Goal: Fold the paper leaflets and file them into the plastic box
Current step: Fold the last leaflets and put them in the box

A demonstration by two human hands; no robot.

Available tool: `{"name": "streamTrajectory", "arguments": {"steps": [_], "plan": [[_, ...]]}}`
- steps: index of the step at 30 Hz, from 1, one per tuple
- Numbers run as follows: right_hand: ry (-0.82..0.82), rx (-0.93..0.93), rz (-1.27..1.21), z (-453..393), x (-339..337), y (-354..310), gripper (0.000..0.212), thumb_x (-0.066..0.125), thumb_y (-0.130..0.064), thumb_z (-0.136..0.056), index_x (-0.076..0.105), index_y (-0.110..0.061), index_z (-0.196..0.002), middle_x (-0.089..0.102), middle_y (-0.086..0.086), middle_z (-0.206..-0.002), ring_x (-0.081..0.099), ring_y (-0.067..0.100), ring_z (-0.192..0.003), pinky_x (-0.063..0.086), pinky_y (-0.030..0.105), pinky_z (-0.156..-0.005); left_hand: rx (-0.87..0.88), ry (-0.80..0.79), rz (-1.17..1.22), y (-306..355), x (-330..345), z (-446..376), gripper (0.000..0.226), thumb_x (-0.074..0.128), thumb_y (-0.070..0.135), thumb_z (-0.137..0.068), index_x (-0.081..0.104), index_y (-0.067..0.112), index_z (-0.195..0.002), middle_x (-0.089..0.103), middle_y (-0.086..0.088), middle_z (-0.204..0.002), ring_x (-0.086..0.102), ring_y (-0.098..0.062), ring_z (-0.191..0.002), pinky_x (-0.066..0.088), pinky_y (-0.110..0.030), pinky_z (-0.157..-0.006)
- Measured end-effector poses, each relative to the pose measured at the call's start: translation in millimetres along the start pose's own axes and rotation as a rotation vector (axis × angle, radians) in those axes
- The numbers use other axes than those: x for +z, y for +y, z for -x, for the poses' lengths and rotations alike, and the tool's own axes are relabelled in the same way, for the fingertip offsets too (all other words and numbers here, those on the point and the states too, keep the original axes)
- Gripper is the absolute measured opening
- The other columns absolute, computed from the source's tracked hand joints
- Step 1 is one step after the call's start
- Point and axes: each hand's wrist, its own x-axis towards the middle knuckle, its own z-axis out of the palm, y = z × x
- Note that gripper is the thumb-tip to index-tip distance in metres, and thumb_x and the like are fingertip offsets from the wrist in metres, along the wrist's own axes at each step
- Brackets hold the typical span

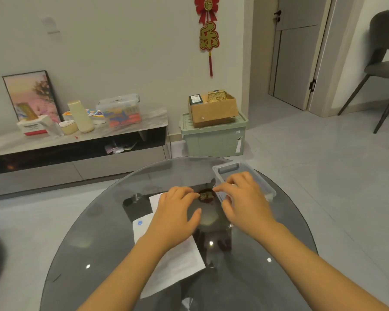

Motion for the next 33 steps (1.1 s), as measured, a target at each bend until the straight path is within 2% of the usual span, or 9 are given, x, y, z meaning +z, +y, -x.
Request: {"name": "streamTrajectory", "arguments": {"steps": [4,8,11,15,17,20,24,28,33], "plan": [[-0.067,-0.088,-0.003,6,21,-28,0.029,0.057,-0.011,-0.067,0.073,-0.019,-0.089,0.057,-0.003,-0.085,0.038,0.014,-0.091,0.036,0.027,-0.074,-0.333,-0.138,0.020,-34,12,29,0.054,0.043,0.042,-0.096,0.031,0.022,-0.145,0.016,0.001,-0.157,0.011,-0.017,-0.144,0.007,-0.036,-0.117],[-0.159,-0.136,0.035,10,34,-40,0.027,0.068,-0.010,-0.066,0.073,-0.022,-0.091,0.058,-0.006,-0.087,0.044,0.014,-0.094,0.037,0.026,-0.080,-0.366,-0.284,0.015,-52,25,48,0.065,0.034,0.049,-0.097,0.010,0.022,-0.151,-0.004,0.001,-0.160,-0.006,-0.017,-0.146,-0.008,-0.039,-0.118],[-0.225,-0.153,0.032,10,40,-45,0.025,0.069,-0.010,-0.069,0.073,-0.020,-0.093,0.059,-0.005,-0.088,0.053,0.020,-0.094,0.040,0.030,-0.080,-0.351,-0.296,-0.002,-53,25,52,0.066,0.033,0.054,-0.096,0.011,0.027,-0.151,0.002,0.004,-0.159,-0.001,-0.015,-0.146,-0.005,-0.038,-0.118],[-0.277,-0.185,0.059,16,42,-43,0.022,0.064,-0.015,-0.079,0.071,-0.022,-0.098,0.057,-0.007,-0.092,0.048,0.018,-0.098,0.029,0.026,-0.085,-0.302,-0.354,-0.039,-43,21,51,0.063,0.034,0.055,-0.095,0.016,0.031,-0.150,0.009,0.004,-0.158,0.006,-0.015,-0.145,0.002,-0.040,-0.118],[-0.340,-0.201,0.054,20,37,-41,0.023,0.058,-0.016,-0.085,0.070,-0.022,-0.104,0.057,-0.007,-0.098,0.045,0.017,-0.103,0.031,0.026,-0.089,-0.282,-0.386,-0.037,-37,20,53,0.063,0.038,0.053,-0.094,0.017,0.031,-0.149,0.010,0.004,-0.158,0.006,-0.016,-0.144,0.002,-0.040,-0.116],[-0.539,-0.233,0.052,28,26,-40,0.031,0.046,-0.024,-0.093,0.063,-0.025,-0.120,0.054,-0.010,-0.115,0.034,0.013,-0.116,0.025,0.027,-0.100,-0.285,-0.387,0.020,-30,17,58,0.065,0.046,0.054,-0.091,0.022,0.034,-0.147,0.014,0.006,-0.157,0.008,-0.015,-0.144,0.003,-0.039,-0.115],[-0.776,-0.332,0.138,46,14,-39,0.040,0.043,-0.035,-0.094,0.053,-0.027,-0.131,0.052,-0.010,-0.127,0.030,0.012,-0.120,0.025,0.028,-0.100,-0.264,-0.303,0.030,-18,15,68,0.068,0.053,0.055,-0.087,0.026,0.034,-0.146,0.021,0.007,-0.153,0.013,-0.013,-0.140,0.005,-0.035,-0.113],[-0.871,-0.323,0.113,60,7,-36,0.055,0.049,-0.050,-0.090,0.041,-0.030,-0.141,0.041,-0.011,-0.140,0.026,0.011,-0.125,0.022,0.028,-0.104,-0.259,-0.269,-0.031,-10,9,71,0.066,0.052,0.054,-0.088,0.027,0.032,-0.146,0.008,0.002,-0.158,0.003,-0.018,-0.144,0.000,-0.038,-0.116],[-0.955,-0.285,0.090,76,-6,-28,0.072,0.051,-0.058,-0.086,0.023,-0.034,-0.148,0.018,-0.014,-0.154,0.016,0.014,-0.134,0.014,0.029,-0.110,-0.193,-0.294,-0.060,12,-10,85,0.050,0.054,0.047,-0.090,0.043,0.033,-0.137,0.029,0.006,-0.150,0.019,-0.015,-0.138,0.011,-0.038,-0.114]]}}
